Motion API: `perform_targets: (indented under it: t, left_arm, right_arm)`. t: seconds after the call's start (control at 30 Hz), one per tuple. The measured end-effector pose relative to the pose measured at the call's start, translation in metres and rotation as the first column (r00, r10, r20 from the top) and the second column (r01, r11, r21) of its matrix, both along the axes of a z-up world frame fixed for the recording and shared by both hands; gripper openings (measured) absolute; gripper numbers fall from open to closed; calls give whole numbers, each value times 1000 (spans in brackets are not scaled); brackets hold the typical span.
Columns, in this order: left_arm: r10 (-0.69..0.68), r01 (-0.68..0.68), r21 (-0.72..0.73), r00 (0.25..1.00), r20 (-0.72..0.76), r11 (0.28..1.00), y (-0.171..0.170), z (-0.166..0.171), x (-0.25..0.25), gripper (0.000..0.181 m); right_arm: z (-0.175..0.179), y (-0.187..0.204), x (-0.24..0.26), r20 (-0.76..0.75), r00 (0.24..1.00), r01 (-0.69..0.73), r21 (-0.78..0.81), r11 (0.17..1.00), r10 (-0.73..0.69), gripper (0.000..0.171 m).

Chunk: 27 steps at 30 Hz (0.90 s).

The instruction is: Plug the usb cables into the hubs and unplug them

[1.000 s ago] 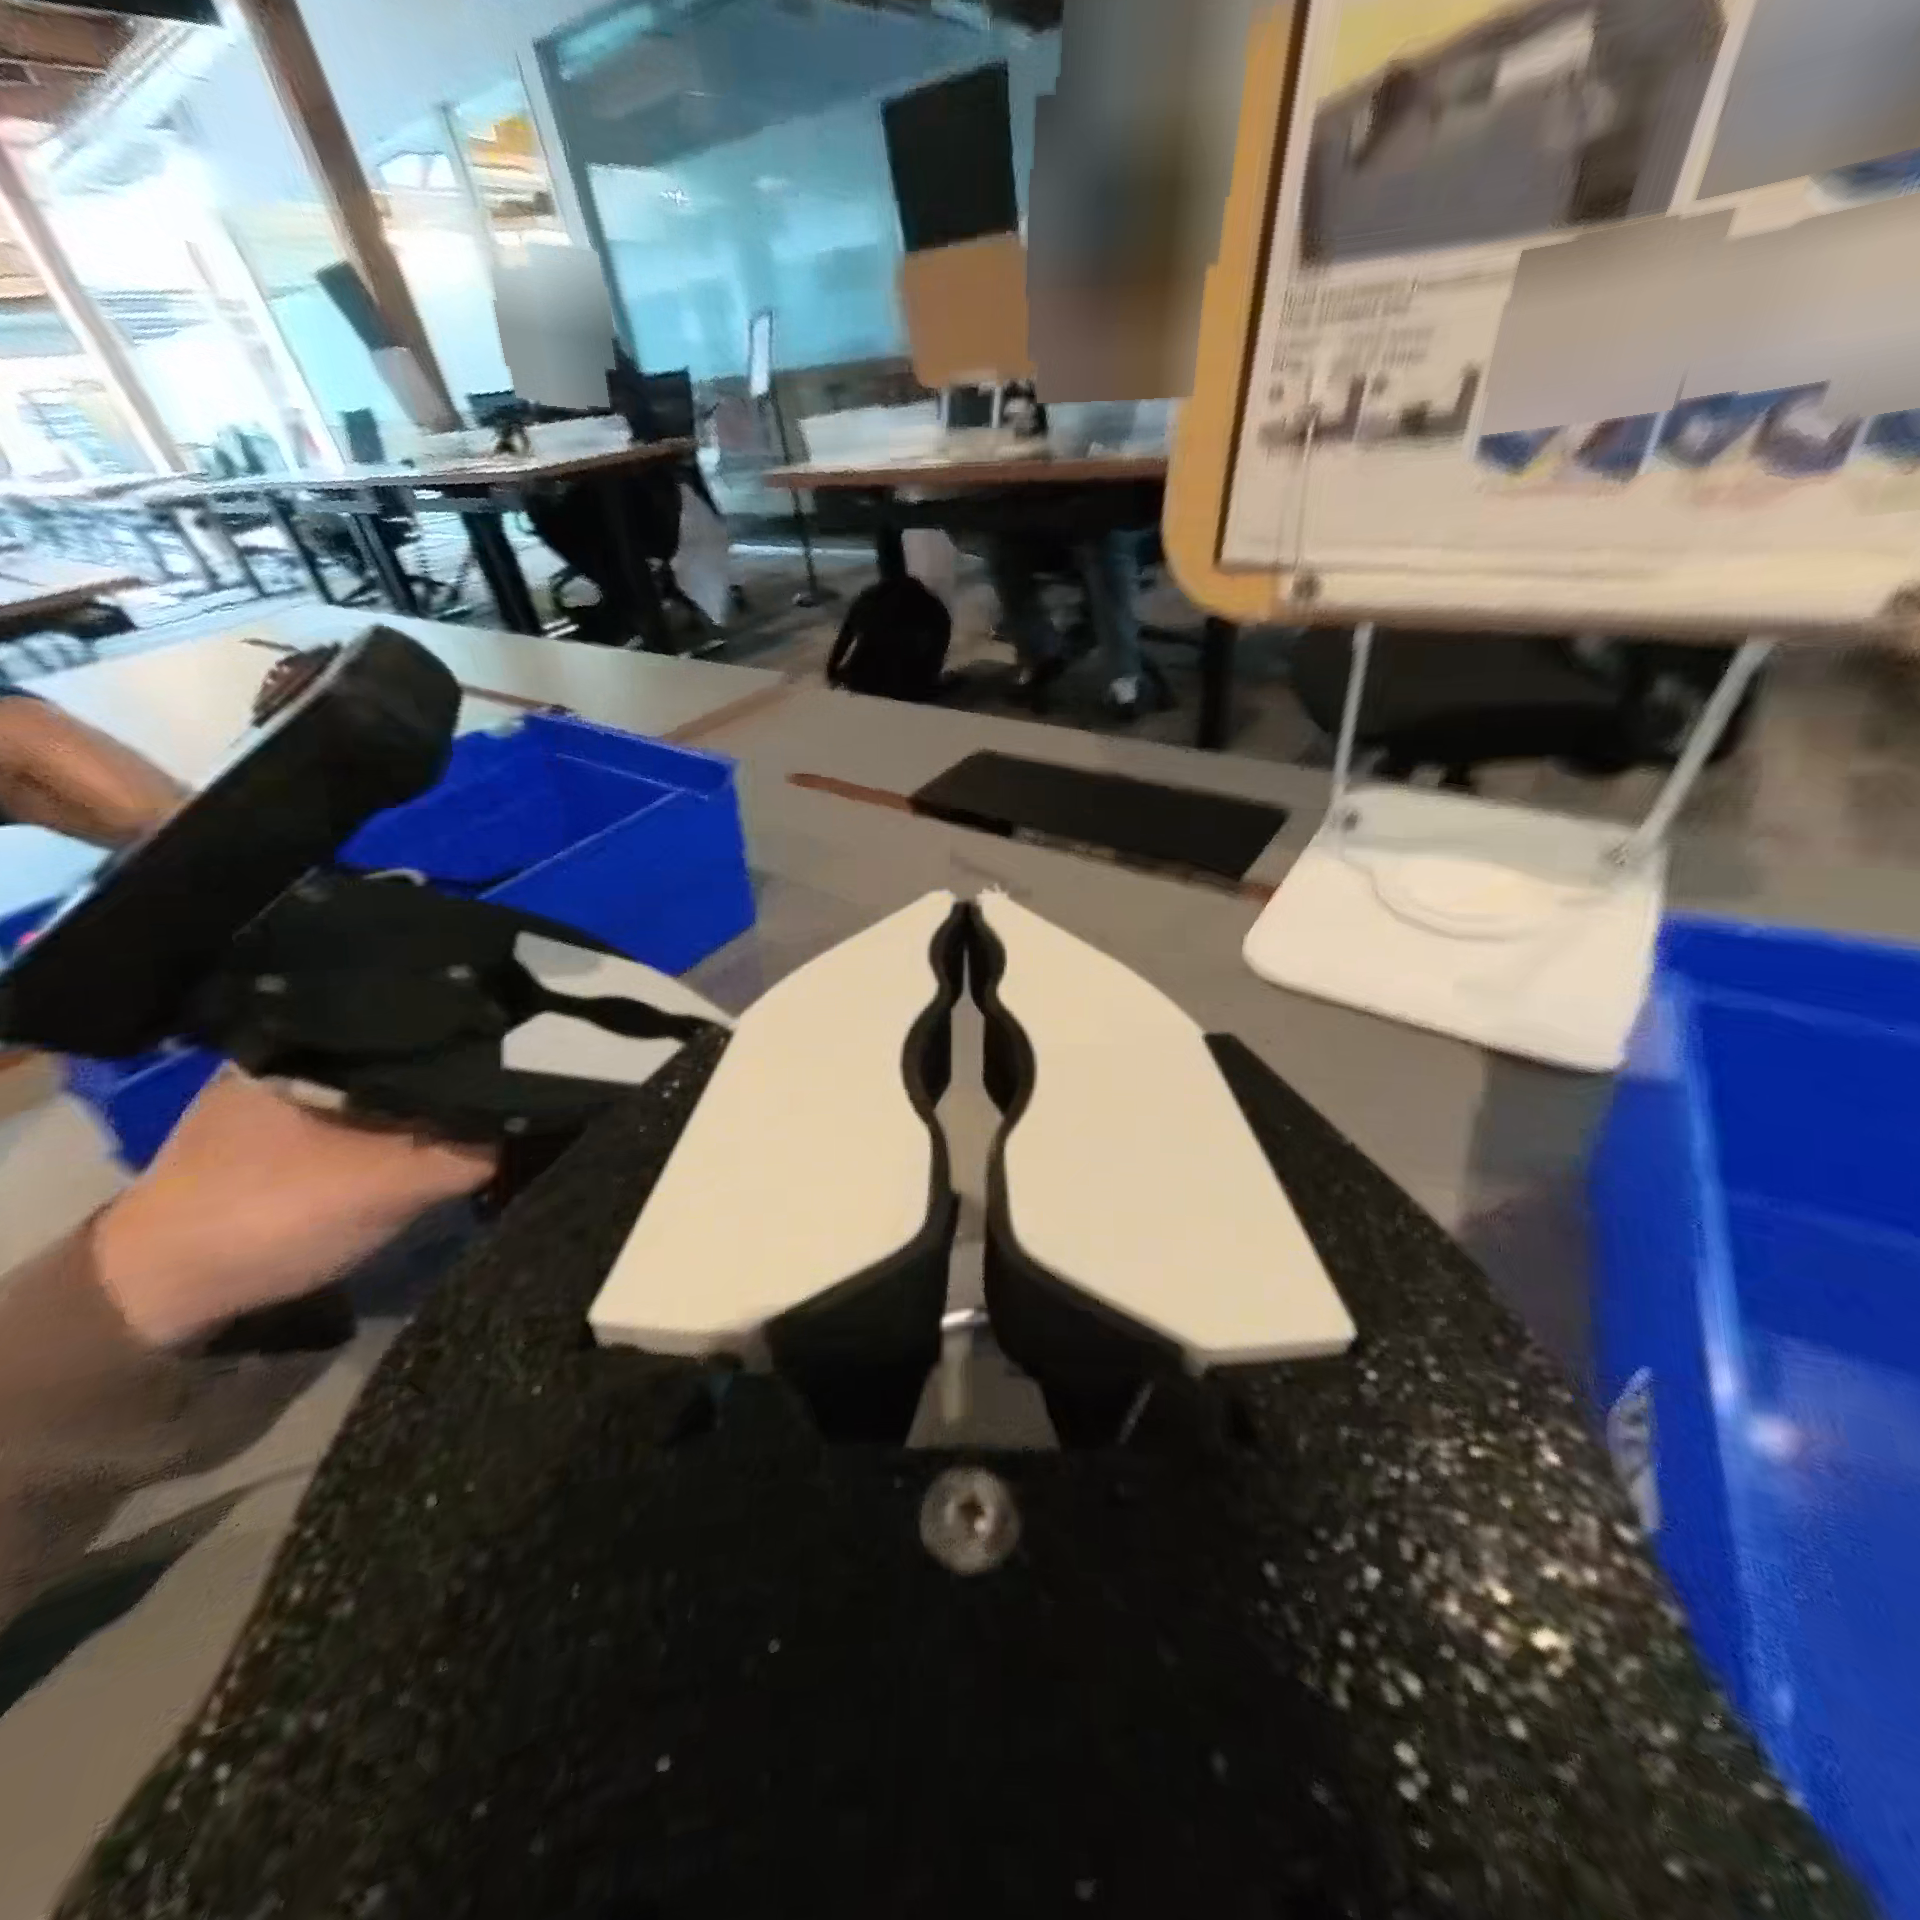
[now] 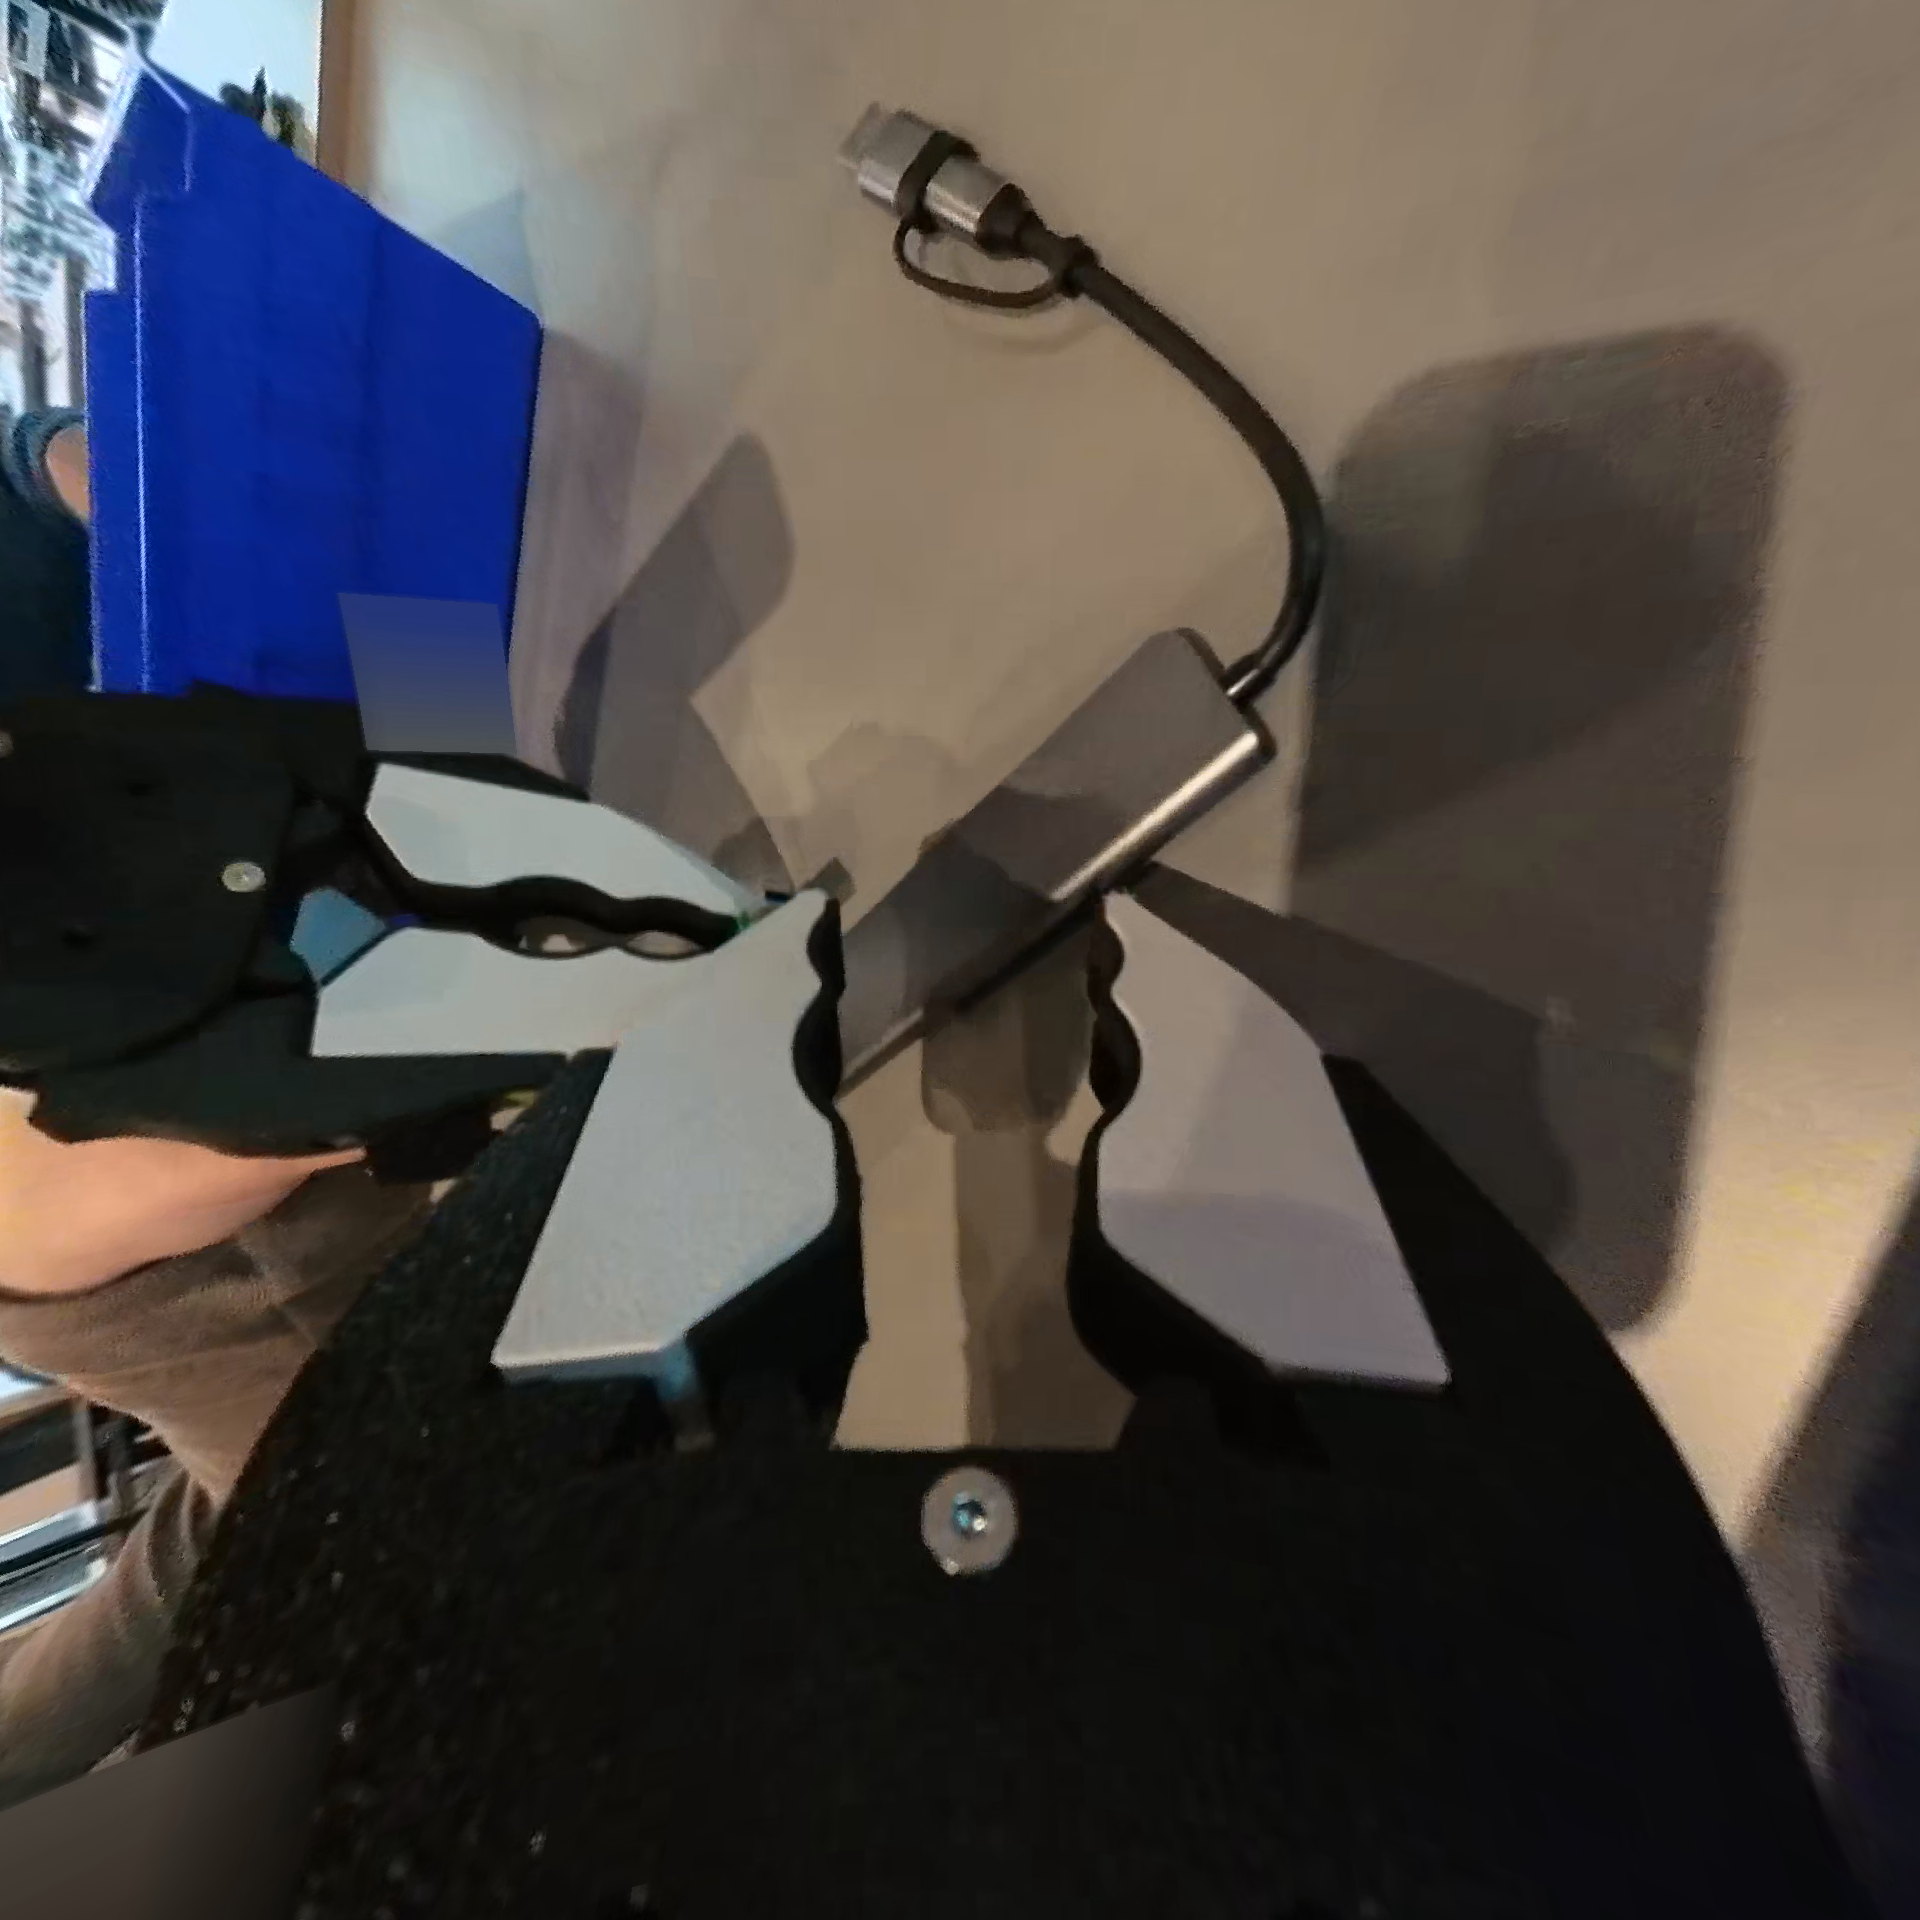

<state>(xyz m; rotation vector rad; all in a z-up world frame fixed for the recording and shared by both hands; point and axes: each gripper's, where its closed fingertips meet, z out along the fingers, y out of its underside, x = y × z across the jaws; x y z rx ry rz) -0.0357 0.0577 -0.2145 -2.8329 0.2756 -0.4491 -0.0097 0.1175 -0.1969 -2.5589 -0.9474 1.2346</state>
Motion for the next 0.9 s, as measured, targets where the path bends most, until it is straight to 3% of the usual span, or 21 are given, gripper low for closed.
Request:
perform_targets:
  t: [0.4, 0.57, 0.83, 0.9]
  left_arm:
    - [27, -27, -6, 994, 106, 1000, 1, 1, 7, 7]
    - [7, -6, -18, 997, 79, 1000, 4, 1, 9, 7]
    - [17, -16, -16, 992, 126, 1000, -4, 2, 6, 7]
    - [22, -19, -29, 994, 110, 999, -14, 4, 2, 7]
  right_arm:
    - [-1, 0, -9, 8, 992, -127, -110, 986, 129, 40]
    - [-2, -7, -17, -25, 985, -174, -174, 969, 172, 31]
    - [4, -29, -31, -216, 953, -273, -321, 907, 210, 27]
    - [2, -32, -26, -200, 952, -286, -296, 911, 233, 27]
